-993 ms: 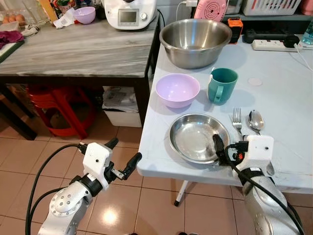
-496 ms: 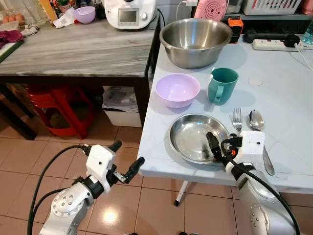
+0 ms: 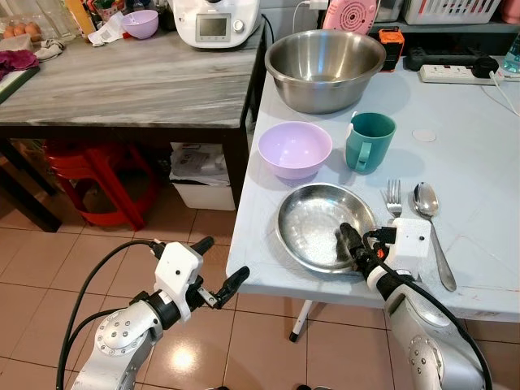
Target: Setting the table
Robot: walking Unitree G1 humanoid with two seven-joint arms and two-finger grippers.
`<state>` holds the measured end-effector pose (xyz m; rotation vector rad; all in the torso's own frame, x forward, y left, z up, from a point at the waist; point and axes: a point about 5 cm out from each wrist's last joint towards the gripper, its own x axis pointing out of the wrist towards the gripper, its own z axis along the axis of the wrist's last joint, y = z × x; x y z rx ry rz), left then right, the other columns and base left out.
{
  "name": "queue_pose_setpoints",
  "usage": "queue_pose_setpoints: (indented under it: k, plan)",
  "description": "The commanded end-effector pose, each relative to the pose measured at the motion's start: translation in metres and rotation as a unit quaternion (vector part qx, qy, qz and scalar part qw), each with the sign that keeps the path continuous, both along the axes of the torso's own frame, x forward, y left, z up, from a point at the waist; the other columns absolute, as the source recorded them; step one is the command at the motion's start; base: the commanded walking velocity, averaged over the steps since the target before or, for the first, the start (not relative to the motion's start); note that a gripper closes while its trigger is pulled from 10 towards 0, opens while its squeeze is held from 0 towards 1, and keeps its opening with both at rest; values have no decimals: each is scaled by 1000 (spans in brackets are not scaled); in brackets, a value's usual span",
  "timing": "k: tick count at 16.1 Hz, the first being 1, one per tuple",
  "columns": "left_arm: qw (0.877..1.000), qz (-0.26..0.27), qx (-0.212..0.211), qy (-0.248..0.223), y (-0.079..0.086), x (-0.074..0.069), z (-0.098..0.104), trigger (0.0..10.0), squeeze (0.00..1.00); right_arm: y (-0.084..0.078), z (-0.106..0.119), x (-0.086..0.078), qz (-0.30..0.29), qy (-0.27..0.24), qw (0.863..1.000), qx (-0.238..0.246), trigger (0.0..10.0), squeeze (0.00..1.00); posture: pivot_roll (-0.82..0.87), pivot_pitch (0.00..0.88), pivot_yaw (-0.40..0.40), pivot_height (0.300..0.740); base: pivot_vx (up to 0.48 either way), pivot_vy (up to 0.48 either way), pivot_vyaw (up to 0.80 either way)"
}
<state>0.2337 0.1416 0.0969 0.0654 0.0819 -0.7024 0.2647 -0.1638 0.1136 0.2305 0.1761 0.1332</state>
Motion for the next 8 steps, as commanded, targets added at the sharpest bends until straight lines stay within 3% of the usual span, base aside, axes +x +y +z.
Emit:
queue_pose_setpoints:
  k: [1,8]
  plan:
    - [1000,-4,12,1,2,0,-2,10000,0,2,-9,-3,6,29,999,15,0,0,-119,146,75,740,0,0,0]
    - [1000,-3,11,-2,2,2,-2,10000,0,6,-12,-1,-4,53,997,58,0,0,-110,145,77,740,0,0,0]
